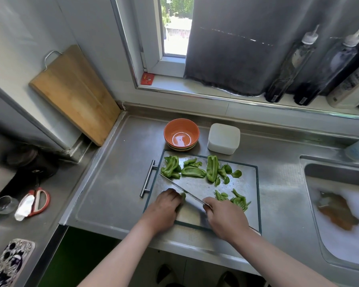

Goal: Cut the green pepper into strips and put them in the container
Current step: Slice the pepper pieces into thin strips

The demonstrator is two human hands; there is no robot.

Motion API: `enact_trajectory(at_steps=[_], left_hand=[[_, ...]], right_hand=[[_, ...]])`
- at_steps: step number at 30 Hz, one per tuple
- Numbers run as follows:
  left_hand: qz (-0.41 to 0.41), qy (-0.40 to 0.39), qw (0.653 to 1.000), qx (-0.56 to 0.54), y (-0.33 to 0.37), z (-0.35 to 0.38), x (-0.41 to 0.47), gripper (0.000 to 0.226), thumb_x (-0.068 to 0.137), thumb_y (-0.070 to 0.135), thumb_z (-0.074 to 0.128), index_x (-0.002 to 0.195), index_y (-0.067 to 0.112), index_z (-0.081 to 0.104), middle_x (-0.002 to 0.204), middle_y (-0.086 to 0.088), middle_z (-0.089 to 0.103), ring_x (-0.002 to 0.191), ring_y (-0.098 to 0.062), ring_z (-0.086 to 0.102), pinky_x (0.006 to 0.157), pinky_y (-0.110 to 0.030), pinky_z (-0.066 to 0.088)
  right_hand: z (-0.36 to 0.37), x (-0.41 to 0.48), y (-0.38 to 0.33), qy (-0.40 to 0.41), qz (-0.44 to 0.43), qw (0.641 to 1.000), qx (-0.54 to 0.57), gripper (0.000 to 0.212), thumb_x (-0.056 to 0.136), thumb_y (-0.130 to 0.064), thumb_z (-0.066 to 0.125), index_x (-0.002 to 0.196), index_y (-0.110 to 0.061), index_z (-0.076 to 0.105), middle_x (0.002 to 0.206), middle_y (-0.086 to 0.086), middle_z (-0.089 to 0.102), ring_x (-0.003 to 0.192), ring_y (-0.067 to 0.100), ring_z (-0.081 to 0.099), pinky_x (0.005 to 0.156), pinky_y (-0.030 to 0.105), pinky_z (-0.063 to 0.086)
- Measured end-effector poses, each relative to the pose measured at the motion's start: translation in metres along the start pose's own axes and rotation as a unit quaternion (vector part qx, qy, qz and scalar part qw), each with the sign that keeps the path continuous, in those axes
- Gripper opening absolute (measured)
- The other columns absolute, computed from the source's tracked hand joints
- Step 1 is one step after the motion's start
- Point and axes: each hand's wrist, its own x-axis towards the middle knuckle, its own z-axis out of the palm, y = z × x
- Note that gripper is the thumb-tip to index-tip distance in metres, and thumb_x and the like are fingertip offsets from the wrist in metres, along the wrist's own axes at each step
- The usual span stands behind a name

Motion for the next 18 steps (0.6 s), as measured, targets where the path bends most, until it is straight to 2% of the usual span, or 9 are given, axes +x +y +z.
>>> enact_trajectory(at_steps=[2, 4, 6, 8, 10, 13, 15, 18], left_hand=[[0.018, 0.015, 1.0, 0.01, -0.007, 0.0, -0.001, 0.036, 0.09, 0.023, 0.041, 0.113, 0.014, 0.067, 0.105, -0.002, 0.066, 0.106, -0.02, 0.053, 0.089, -0.034, 0.054], [0.03, 0.016, 0.999, -0.005, -0.009, 0.001, -0.001, 0.025, 0.086, 0.014, 0.062, 0.11, 0.014, 0.069, 0.097, -0.001, 0.068, 0.098, -0.018, 0.055, 0.075, -0.031, 0.056], [0.014, 0.02, 0.999, -0.022, -0.006, 0.005, 0.0, 0.041, 0.073, 0.002, 0.079, 0.11, 0.016, 0.069, 0.096, -0.003, 0.069, 0.093, -0.019, 0.058, 0.068, -0.03, 0.056], [-0.019, 0.038, 0.998, -0.045, -0.002, 0.008, 0.0, 0.047, 0.065, -0.002, 0.084, 0.106, 0.017, 0.071, 0.092, -0.005, 0.069, 0.086, -0.021, 0.063, 0.063, -0.028, 0.056], [-0.03, 0.055, 0.997, -0.045, -0.003, 0.011, -0.001, 0.042, 0.065, -0.001, 0.085, 0.101, 0.017, 0.074, 0.088, -0.006, 0.069, 0.08, -0.023, 0.065, 0.062, -0.029, 0.056], [0.0, 0.06, 0.998, -0.006, -0.007, 0.017, -0.001, 0.037, 0.071, 0.004, 0.079, 0.104, 0.018, 0.074, 0.096, -0.004, 0.071, 0.087, -0.022, 0.065, 0.072, -0.032, 0.058], [0.009, 0.075, 0.997, 0.007, -0.008, 0.021, -0.001, 0.032, 0.076, 0.01, 0.07, 0.106, 0.02, 0.075, 0.099, -0.001, 0.073, 0.088, -0.021, 0.066, 0.073, -0.029, 0.057], [0.02, 0.082, 0.996, -0.002, -0.011, 0.021, 0.001, 0.046, 0.064, 0.003, 0.082, 0.106, 0.023, 0.076, 0.096, 0.0, 0.075, 0.081, -0.021, 0.07, 0.069, -0.027, 0.057]], right_hand=[[0.0, 0.001, -0.003, 0.001, -0.003, 1.0, -0.002, 0.028, 0.104, -0.036, 0.04, 0.122, -0.034, 0.061, 0.103, -0.002, 0.073, 0.095, 0.025, 0.064, 0.069, 0.033, 0.044], [0.001, 0.003, -0.006, -0.001, -0.003, 1.0, -0.005, 0.029, 0.104, -0.037, 0.039, 0.124, -0.035, 0.06, 0.104, -0.002, 0.073, 0.097, 0.024, 0.064, 0.069, 0.033, 0.043], [0.001, 0.006, -0.009, -0.001, -0.007, 1.0, -0.013, 0.03, 0.104, -0.038, 0.039, 0.125, -0.035, 0.06, 0.104, -0.002, 0.073, 0.097, 0.024, 0.064, 0.068, 0.033, 0.043], [0.001, 0.008, -0.013, -0.008, -0.016, 1.0, -0.02, 0.03, 0.104, -0.039, 0.038, 0.124, -0.035, 0.059, 0.102, -0.002, 0.073, 0.095, 0.025, 0.065, 0.066, 0.033, 0.042], [0.0, 0.009, -0.017, -0.014, -0.029, 0.999, -0.024, 0.029, 0.103, -0.039, 0.039, 0.124, -0.035, 0.059, 0.101, -0.001, 0.073, 0.093, 0.026, 0.065, 0.066, 0.033, 0.045], [0.0, 0.01, -0.024, -0.014, -0.051, 0.997, -0.055, 0.029, 0.103, -0.037, 0.038, 0.121, -0.029, 0.059, 0.095, 0.003, 0.072, 0.087, 0.03, 0.066, 0.068, 0.036, 0.052], [0.001, 0.009, -0.028, -0.019, -0.056, 0.995, -0.083, 0.026, 0.102, -0.034, 0.037, 0.115, -0.026, 0.057, 0.091, 0.004, 0.07, 0.082, 0.032, 0.064, 0.062, 0.036, 0.048], [0.0, 0.008, -0.032, -0.024, -0.059, 0.992, -0.107, 0.019, 0.099, -0.028, 0.039, 0.108, -0.024, 0.055, 0.082, 0.002, 0.062, 0.072, 0.032, 0.058, 0.055, 0.035, 0.037]])
